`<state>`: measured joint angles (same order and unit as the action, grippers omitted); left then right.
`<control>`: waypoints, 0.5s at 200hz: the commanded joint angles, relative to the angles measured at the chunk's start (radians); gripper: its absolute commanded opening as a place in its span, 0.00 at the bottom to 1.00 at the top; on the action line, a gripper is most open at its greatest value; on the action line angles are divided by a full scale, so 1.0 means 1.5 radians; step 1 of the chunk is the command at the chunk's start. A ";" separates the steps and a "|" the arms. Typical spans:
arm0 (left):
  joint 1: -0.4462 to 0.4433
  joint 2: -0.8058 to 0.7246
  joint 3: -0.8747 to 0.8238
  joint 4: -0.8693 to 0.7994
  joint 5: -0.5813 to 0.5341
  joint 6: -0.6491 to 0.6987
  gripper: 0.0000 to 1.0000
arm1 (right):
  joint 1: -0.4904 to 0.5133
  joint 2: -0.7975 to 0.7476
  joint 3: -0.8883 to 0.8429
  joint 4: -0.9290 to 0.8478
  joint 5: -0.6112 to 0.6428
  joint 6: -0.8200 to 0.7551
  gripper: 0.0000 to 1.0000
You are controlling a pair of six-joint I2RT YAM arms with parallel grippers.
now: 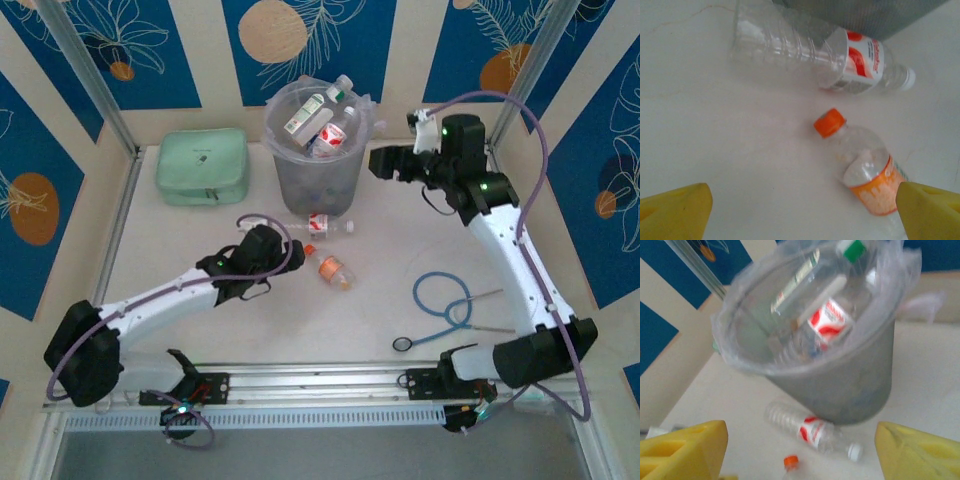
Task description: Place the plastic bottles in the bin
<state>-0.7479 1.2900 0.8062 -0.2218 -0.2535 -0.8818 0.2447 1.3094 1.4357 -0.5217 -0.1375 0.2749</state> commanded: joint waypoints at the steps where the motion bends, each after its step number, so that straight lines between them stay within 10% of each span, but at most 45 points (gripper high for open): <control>1: 0.035 0.019 0.011 0.051 0.039 0.002 0.94 | -0.019 -0.020 -0.103 0.032 -0.039 0.074 0.78; 46: 0.147 0.084 -0.011 0.242 0.194 -0.029 0.89 | -0.092 -0.018 -0.365 0.335 -0.227 0.338 0.59; 100: 0.200 0.165 0.025 0.272 0.162 0.002 0.77 | -0.082 0.121 -0.410 0.479 -0.270 0.399 0.66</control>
<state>-0.4767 1.4940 0.8062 0.1387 -0.0071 -0.9073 0.1101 1.4384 0.8238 0.0250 -0.4644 0.7979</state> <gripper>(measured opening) 0.789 0.638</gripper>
